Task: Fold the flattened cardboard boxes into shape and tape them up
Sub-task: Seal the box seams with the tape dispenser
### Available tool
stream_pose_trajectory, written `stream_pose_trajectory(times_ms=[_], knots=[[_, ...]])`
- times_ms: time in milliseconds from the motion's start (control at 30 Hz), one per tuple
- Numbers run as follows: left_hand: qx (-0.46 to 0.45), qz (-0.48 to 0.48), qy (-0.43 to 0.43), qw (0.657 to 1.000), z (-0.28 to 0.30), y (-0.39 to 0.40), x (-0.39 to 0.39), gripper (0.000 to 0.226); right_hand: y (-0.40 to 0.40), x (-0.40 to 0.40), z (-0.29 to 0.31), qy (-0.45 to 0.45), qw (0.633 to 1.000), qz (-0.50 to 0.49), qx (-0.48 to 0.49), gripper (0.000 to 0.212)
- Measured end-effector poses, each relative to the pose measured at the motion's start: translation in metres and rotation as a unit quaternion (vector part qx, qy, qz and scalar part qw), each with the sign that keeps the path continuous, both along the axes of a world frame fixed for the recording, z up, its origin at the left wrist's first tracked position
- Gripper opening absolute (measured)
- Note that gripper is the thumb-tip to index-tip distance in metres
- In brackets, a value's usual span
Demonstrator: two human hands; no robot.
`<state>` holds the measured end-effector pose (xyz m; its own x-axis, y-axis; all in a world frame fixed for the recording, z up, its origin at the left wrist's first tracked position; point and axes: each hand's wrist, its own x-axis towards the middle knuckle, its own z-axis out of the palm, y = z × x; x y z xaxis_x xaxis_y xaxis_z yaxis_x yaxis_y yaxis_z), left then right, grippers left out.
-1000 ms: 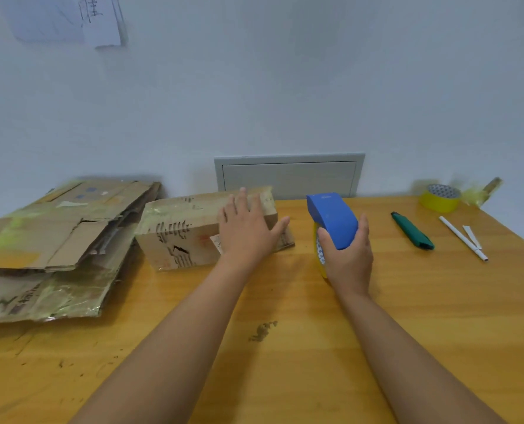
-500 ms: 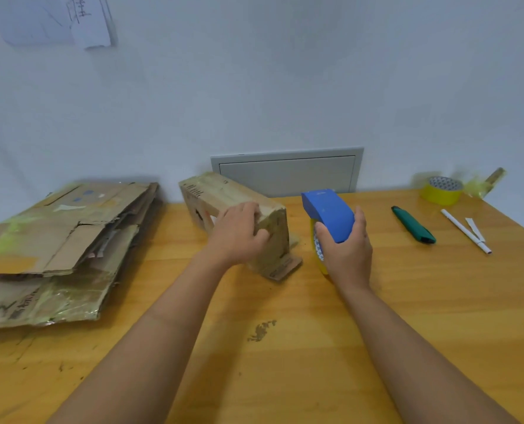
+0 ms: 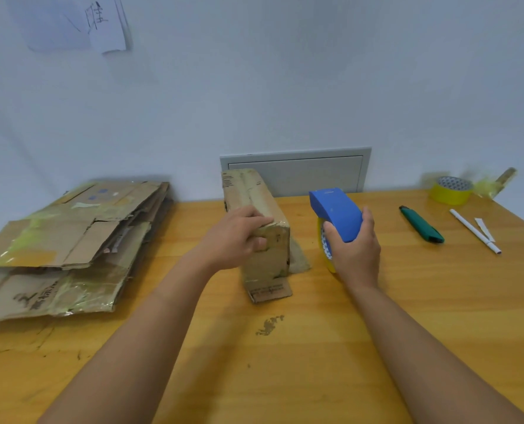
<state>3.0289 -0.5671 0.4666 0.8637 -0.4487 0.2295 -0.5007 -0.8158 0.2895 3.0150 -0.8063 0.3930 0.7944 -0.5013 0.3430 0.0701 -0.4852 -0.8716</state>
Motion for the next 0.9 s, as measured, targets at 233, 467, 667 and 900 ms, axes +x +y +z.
stream_pose_trajectory(times_ms=[233, 467, 667, 900], knots=[[-0.043, 0.024, -0.012, 0.999, -0.009, 0.017, -0.012, 0.038, -0.005, 0.002, 0.022, -0.007, 0.997, 0.049, 0.056, 0.086], [-0.057, 0.049, -0.089, 0.993, -0.020, 0.016, -0.010, 0.036, 0.001, -0.017, 0.084, -0.100, 0.978, 0.152, 0.099, 0.087], [-0.052, 0.059, -0.145, 0.986, -0.027, 0.011, -0.015, 0.038, 0.003, -0.027, 0.095, -0.101, 0.952, 0.247, 0.148, 0.068], [-0.239, 0.099, -0.035, 0.965, -0.009, 0.006, -0.012, 0.029, 0.004, -0.028, 0.087, -0.069, 0.945, 0.286, 0.146, 0.071]])
